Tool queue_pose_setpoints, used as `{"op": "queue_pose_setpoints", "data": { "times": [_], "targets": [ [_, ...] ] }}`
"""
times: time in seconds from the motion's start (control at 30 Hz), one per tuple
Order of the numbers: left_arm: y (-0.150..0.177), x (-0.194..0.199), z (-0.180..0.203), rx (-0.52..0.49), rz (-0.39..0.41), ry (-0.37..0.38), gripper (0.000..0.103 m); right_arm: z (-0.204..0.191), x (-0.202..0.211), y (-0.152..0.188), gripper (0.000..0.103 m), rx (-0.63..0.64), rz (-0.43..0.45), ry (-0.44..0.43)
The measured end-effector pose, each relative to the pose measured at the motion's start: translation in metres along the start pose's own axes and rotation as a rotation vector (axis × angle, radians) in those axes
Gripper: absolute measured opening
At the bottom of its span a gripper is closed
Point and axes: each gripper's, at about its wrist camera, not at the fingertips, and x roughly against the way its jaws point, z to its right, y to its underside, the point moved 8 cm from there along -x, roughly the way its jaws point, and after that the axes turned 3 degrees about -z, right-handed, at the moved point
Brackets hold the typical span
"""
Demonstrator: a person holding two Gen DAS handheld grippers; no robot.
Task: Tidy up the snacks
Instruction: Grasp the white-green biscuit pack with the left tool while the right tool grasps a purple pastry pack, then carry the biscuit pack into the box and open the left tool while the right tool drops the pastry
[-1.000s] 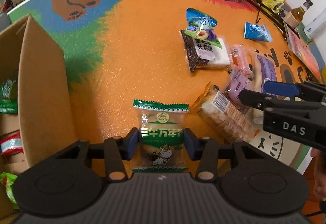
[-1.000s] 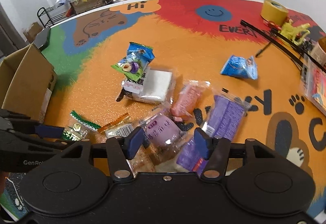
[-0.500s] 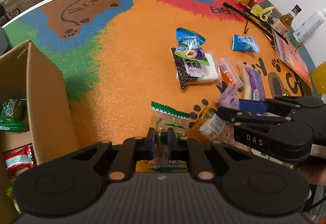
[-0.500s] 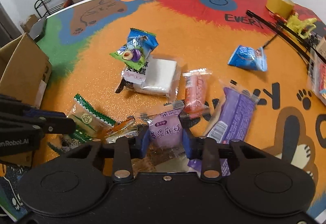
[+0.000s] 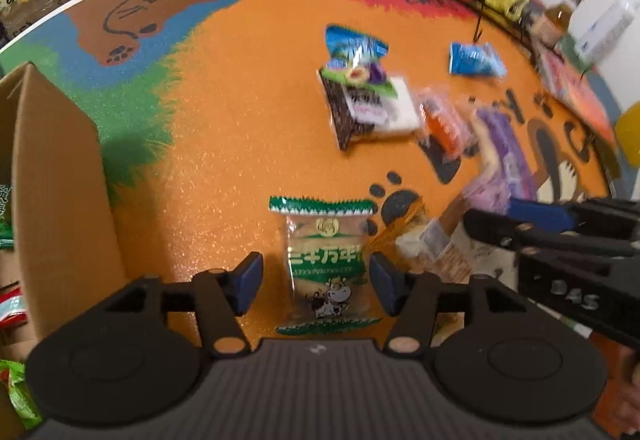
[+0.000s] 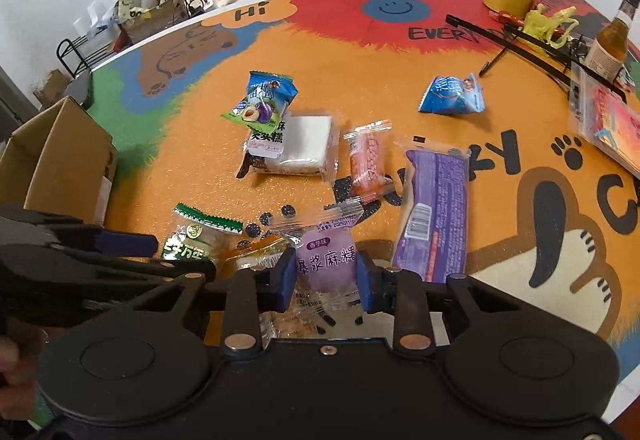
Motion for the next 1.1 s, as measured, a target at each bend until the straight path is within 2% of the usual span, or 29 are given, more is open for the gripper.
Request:
{"op": "queue_pose_setpoints", "data": {
  "times": [0.17, 0.23, 0.4, 0.5, 0.8, 1.1],
  "targets": [
    [0.003, -0.009, 0.001, -0.004, -0.011, -0.001, 0.055, -0.001, 0.007, 0.004, 0.029, -0.009, 0.004, 0.004],
    [0.002, -0.009, 0.002, -0.012, -0.003, -0.02, 0.049, -0.002, 0.009, 0.006, 0.029, -0.009, 0.003, 0.009],
    [0.001, -0.007, 0.007, -0.086, 0.019, -0.041, 0.046, -0.003, 0.018, 0.008, 0.029, -0.028, 0.011, 0.023],
    [0.0, 0.008, 0.002, -0.062, 0.047, -0.046, 0.046, -0.007, 0.026, 0.004, 0.029, -0.032, 0.039, 0.03],
    [-0.007, 0.061, -0.009, -0.044, 0.128, 0.007, 0.046, -0.03, 0.052, -0.008, 0.029, -0.057, 0.102, 0.024],
    [0.001, 0.113, -0.046, -0.005, 0.186, 0.013, 0.046, -0.081, 0.08, -0.018, 0.029, -0.047, 0.181, -0.002]
  ]
}}
